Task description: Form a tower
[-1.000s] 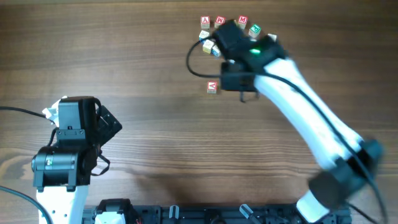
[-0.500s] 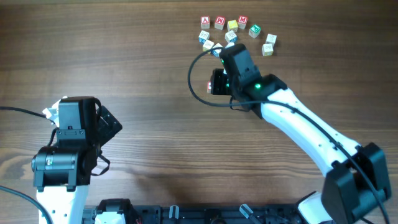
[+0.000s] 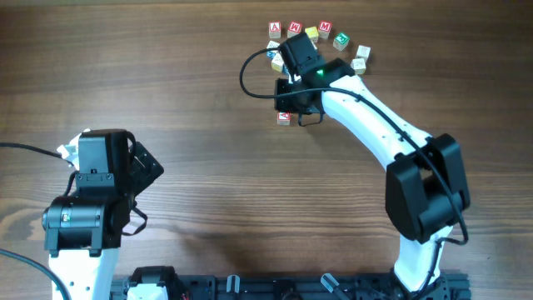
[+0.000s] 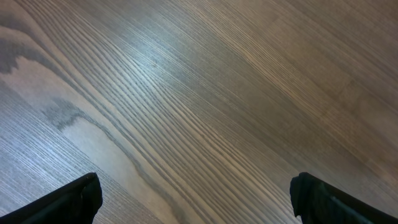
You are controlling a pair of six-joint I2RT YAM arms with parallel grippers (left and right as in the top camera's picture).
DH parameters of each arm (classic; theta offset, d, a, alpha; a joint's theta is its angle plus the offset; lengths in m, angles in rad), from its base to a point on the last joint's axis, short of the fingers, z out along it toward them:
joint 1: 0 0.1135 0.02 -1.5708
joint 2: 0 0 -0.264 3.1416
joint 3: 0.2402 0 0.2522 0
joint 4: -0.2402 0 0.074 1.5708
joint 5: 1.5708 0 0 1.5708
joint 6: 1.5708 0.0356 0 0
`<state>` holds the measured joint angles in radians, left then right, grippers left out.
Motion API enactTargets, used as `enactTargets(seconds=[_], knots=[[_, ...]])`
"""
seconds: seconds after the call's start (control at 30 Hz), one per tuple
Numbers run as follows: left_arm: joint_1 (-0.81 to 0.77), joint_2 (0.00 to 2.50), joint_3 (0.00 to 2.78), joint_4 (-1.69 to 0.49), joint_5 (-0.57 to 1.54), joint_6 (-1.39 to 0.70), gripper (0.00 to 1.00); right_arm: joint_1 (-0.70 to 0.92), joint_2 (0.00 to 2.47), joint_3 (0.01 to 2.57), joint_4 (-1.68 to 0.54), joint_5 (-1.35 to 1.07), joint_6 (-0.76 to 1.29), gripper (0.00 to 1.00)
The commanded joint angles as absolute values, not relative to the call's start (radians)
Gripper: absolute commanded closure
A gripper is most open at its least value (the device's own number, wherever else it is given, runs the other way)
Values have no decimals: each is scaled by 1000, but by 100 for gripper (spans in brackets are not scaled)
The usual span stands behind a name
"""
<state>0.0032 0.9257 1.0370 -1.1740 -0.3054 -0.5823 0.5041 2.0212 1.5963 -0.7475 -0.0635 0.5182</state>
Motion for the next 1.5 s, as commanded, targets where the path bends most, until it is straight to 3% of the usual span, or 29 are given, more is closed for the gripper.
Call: enactTargets(seconds=[0.0,0.43,0.57,1.47], knots=[[11,926,1036,-1174,-304,-592,0,508,2039,1615,-749,-49,526,77],[11,926,1036,-1174,-304,-592,0,528,2085,1609,-745,-4,683,77],[11,926,1036,-1174,-304,-592,0,556,2085,1609,-746,60,684,71],[11,926,1036,-1174,-304,-592,0,561,2104,1609,-741,78,578,71]])
